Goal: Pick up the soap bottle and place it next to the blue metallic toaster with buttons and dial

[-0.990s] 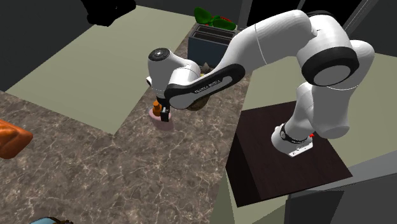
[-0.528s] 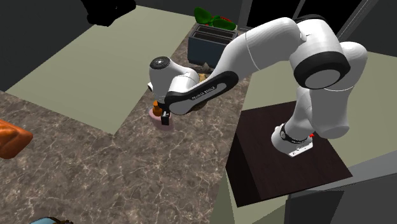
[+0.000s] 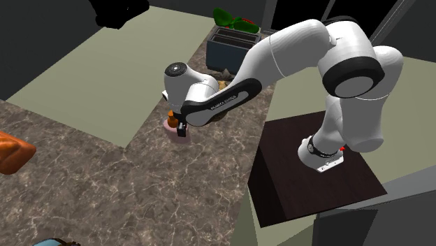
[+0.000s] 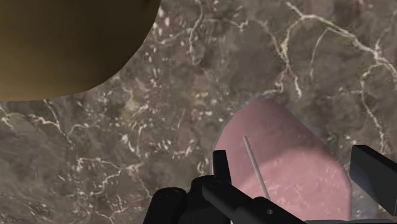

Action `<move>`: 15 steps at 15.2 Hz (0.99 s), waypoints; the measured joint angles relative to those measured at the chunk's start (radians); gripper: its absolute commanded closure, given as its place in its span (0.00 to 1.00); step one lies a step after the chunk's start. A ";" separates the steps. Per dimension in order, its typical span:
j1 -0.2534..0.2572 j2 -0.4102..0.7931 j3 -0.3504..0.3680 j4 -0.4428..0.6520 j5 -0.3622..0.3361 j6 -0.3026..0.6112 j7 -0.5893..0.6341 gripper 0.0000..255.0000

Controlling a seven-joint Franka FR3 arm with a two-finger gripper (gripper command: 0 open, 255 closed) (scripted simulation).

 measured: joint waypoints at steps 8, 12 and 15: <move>0.000 0.000 0.000 0.001 0.000 0.000 0.000 1.00; 0.002 -0.016 -0.002 0.009 -0.005 -0.024 0.004 1.00; 0.003 -0.034 -0.005 0.023 -0.011 -0.056 0.008 1.00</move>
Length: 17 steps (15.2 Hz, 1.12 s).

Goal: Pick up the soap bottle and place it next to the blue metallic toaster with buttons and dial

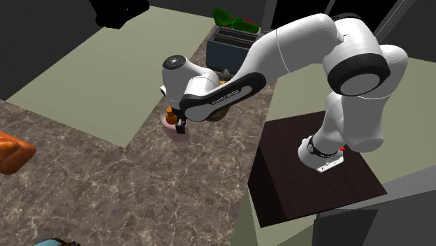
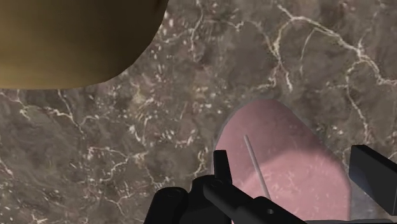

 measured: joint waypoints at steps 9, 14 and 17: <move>0.004 -0.049 -0.006 0.057 -0.016 -0.105 0.012 1.00; 0.007 -0.076 -0.008 0.089 -0.025 -0.162 0.020 1.00; 0.005 -0.080 -0.009 0.124 -0.027 -0.202 0.020 1.00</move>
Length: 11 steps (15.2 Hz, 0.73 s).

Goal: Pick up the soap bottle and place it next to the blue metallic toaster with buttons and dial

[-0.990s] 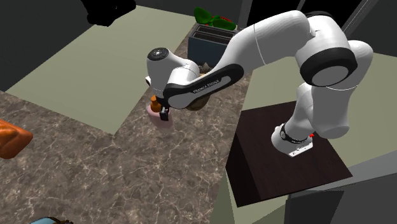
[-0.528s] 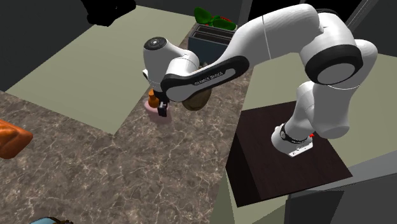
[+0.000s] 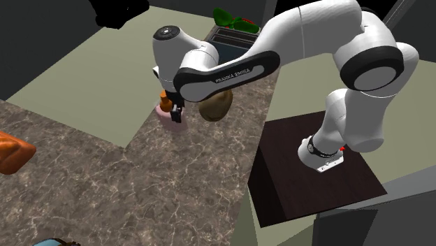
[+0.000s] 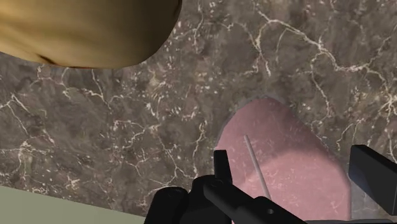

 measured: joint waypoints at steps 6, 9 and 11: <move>0.000 -0.020 -0.002 0.052 -0.006 -0.071 0.004 1.00; -0.001 -0.023 -0.003 0.089 -0.008 -0.112 0.005 1.00; 0.001 -0.030 -0.003 0.107 -0.010 -0.136 0.009 1.00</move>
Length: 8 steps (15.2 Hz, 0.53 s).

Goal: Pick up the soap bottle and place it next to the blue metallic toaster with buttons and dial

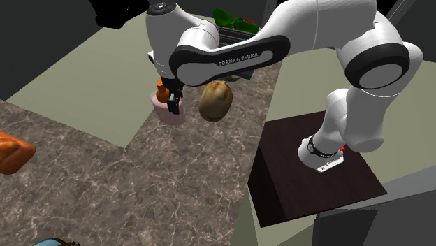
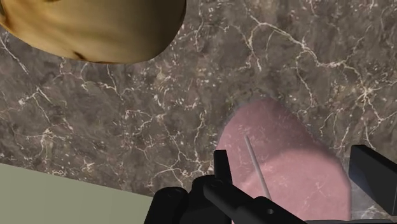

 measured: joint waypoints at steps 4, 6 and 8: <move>-0.002 0.001 -0.001 0.058 0.000 -0.056 0.001 1.00; -0.002 0.002 -0.001 0.083 -0.001 -0.082 0.002 1.00; -0.004 -0.001 -0.002 0.106 -0.001 -0.106 0.001 1.00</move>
